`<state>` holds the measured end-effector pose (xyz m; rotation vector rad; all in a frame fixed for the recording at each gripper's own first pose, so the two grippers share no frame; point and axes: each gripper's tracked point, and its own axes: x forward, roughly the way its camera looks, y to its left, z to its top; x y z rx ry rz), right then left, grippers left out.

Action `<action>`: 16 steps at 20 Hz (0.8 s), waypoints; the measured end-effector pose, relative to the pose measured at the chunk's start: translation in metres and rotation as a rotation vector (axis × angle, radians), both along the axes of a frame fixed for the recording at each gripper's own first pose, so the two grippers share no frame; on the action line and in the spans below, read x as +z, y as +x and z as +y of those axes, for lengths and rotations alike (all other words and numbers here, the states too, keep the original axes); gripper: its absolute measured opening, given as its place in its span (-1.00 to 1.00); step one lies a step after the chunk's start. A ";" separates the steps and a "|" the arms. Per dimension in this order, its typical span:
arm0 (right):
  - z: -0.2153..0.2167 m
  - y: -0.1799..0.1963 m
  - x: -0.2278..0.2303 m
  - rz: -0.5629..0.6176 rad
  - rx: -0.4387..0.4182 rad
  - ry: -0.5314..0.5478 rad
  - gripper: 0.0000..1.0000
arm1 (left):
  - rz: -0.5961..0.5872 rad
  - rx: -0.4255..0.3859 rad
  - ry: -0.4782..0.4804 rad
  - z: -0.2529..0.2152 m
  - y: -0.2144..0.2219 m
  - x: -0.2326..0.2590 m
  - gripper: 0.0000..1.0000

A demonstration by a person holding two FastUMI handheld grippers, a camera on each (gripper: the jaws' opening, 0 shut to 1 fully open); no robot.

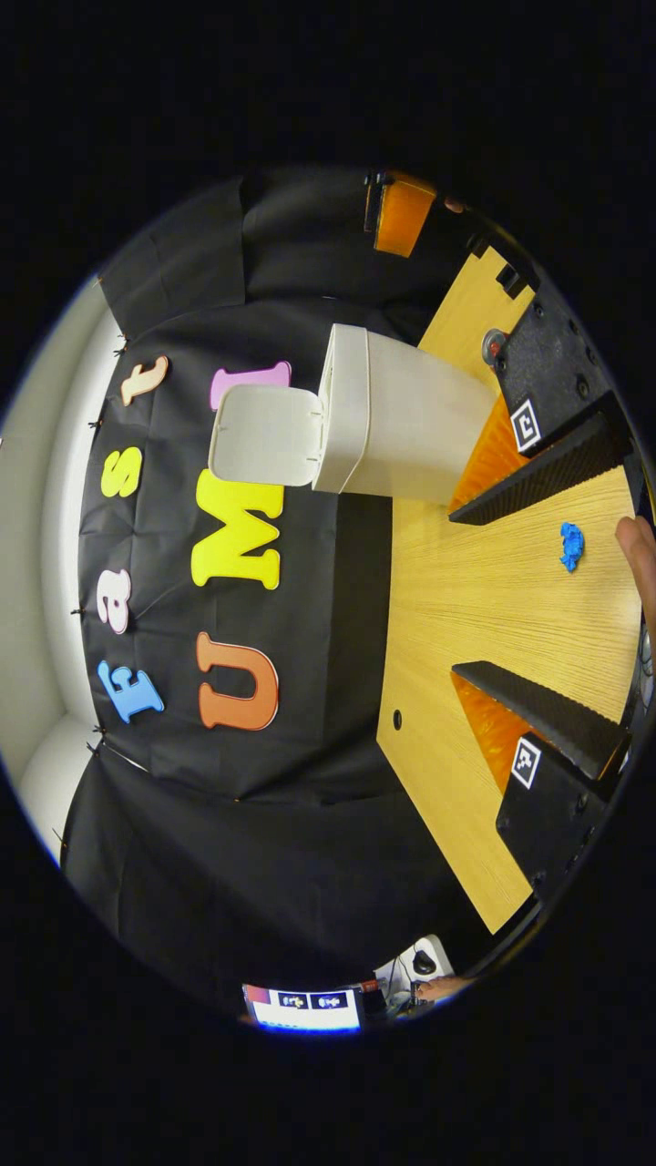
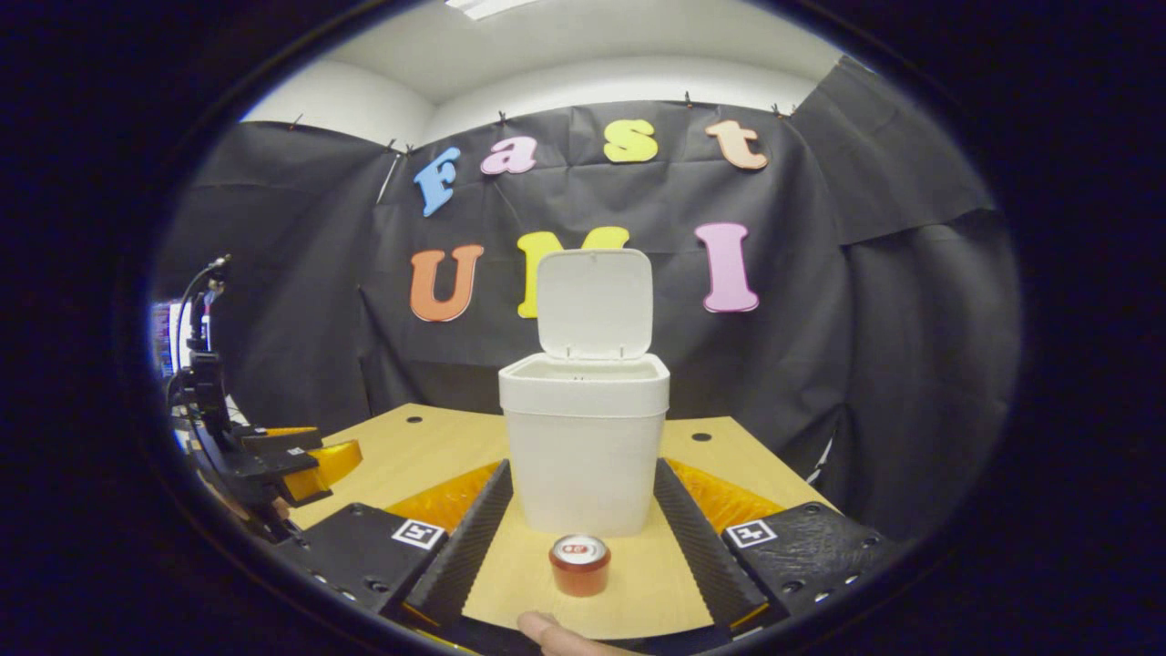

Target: Press the lid of the desktop garbage bin to open it, pick up the crumpled paper on the desktop and throw it into the bin, then pick up the pop can on the desktop and drop it into the bin, and finally close the garbage bin lid.

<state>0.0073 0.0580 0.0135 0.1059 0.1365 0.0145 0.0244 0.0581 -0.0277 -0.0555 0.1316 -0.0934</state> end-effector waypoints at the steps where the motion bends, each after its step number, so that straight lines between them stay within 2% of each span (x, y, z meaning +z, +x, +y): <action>1: -0.002 -0.007 -0.002 -0.015 -0.010 0.007 0.92 | 0.006 -0.001 0.015 0.001 -0.001 -0.002 0.94; 6: -0.003 -0.036 -0.021 -0.044 -0.002 -0.031 0.91 | 0.085 -0.030 -0.011 -0.019 -0.007 -0.023 0.94; 9: -0.002 -0.045 -0.030 -0.045 0.004 -0.053 0.91 | 0.110 0.010 0.005 -0.028 0.000 -0.036 0.94; 12: -0.003 -0.046 -0.033 -0.051 -0.007 -0.095 0.92 | 0.206 0.077 0.052 -0.027 0.007 -0.082 0.94; 14: 0.001 -0.046 -0.032 -0.071 -0.010 -0.103 0.91 | 0.277 0.060 0.066 -0.035 0.002 -0.115 0.96; 16: 0.010 -0.043 -0.035 -0.074 -0.002 -0.096 0.91 | 0.288 0.022 0.047 -0.047 -0.008 -0.134 0.96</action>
